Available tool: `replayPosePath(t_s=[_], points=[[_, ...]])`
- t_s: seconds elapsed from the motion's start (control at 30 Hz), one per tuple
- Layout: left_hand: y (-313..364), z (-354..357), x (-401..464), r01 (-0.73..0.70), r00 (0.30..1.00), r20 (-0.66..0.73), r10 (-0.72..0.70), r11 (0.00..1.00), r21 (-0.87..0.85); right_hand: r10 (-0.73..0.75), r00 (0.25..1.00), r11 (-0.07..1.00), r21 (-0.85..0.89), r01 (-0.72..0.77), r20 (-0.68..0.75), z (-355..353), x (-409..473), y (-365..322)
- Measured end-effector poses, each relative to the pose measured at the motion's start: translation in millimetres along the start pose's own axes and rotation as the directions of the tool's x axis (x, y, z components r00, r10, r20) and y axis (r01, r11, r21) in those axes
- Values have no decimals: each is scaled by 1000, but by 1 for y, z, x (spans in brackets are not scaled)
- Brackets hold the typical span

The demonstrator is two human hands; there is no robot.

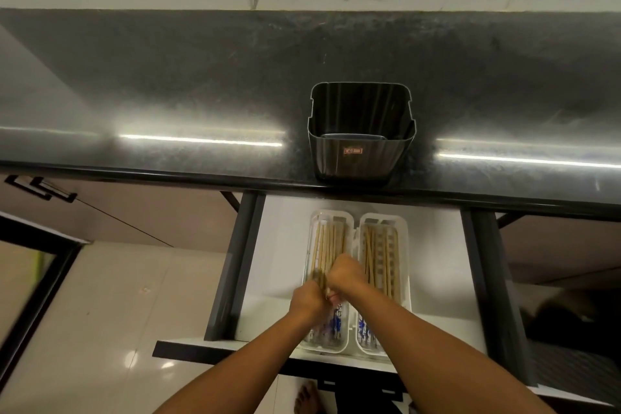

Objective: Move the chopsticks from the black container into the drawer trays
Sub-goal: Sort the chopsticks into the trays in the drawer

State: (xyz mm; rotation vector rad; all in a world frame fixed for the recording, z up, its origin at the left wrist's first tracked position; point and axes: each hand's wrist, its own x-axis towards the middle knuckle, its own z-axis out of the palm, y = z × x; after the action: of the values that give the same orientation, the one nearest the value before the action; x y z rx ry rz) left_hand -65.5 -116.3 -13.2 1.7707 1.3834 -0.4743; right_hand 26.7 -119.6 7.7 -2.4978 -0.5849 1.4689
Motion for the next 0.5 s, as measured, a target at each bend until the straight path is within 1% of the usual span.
replayPosePath(t_s=[0.07, 0.13, 0.23, 0.3, 0.33, 0.4, 0.5], points=[[-2, 0, 0, -16, 1000, -6, 16, 1000, 12, 22, 1000, 999, 27, -22, 6, -1, 0, 1], [-2, -2, -4, -37, 999, -4, 37, 999, 31, 6, 1000, 999, 33, -7, 28, -3, -4, 2], [-2, -6, -13, -98, 995, -1, 98, 991, 91, -120, 992, 992, -43, 122, 47, -11, -14, 10], [-2, -13, -24, -185, 983, 36, 181, 972, 142, -242, 969, 968, -62, 245, 53, -21, -26, 23], [-2, -19, -30, -243, 969, 72, 235, 958, 154, -299, 951, 949, -79, 305, 84, -28, -34, 32], [-4, -29, -42, -363, 924, 175, 339, 923, 130, -373, 903, 904, -135, 405, 213, -43, -52, 50], [-11, -45, -57, -499, 821, 361, 441, 863, 79, -419, 795, 809, -218, 546, 437, -63, -77, 76]])
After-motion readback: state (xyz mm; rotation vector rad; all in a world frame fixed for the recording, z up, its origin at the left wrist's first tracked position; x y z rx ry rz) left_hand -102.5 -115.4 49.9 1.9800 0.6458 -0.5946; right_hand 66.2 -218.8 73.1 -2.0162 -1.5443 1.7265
